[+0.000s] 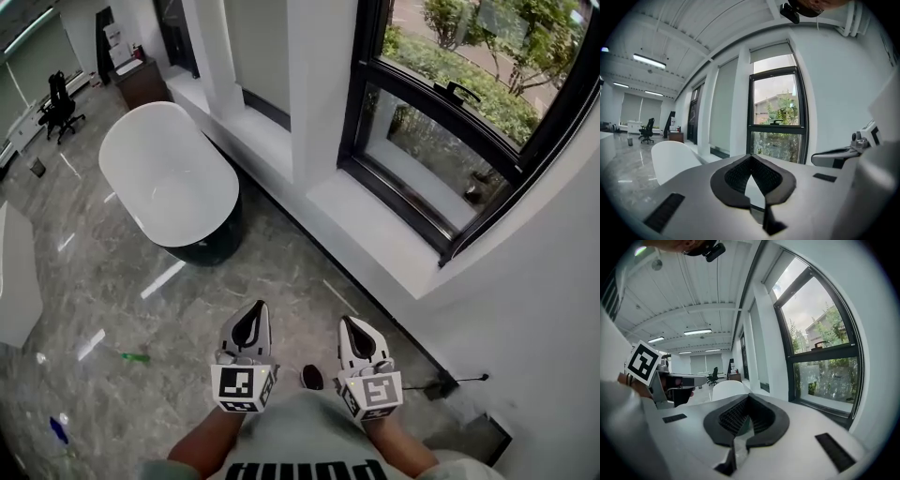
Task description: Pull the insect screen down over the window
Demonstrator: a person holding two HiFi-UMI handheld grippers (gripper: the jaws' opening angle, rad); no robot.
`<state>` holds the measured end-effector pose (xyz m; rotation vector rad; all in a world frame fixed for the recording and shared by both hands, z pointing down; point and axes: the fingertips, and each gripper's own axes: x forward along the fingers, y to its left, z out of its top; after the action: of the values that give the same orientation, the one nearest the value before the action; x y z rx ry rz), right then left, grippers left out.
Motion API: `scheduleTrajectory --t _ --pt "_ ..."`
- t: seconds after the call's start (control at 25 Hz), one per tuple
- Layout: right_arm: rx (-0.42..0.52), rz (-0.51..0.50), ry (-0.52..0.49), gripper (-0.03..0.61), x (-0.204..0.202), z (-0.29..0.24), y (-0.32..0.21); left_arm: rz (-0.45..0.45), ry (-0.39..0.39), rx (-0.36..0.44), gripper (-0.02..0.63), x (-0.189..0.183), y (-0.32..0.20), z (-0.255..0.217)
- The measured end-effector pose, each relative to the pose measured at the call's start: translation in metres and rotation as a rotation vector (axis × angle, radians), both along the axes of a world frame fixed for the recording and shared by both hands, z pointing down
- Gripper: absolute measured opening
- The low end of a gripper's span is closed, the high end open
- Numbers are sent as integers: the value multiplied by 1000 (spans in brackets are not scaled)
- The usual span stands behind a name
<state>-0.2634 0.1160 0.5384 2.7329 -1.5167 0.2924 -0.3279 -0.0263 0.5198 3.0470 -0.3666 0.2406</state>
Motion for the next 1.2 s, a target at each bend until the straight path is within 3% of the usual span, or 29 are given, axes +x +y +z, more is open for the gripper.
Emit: scheduleTrajectory --t 0.44,0.92,1.2 --pt "-9 18 -69 -4 15 15 -5 -1 -56 -15 12 4 4 18" --pt "-2 78 -30 -5 70 15 33 53 -105 2 12 60 45 30" --pt "28 9 -18 -5 92 14 42 40 -129 26 12 77 61 31"
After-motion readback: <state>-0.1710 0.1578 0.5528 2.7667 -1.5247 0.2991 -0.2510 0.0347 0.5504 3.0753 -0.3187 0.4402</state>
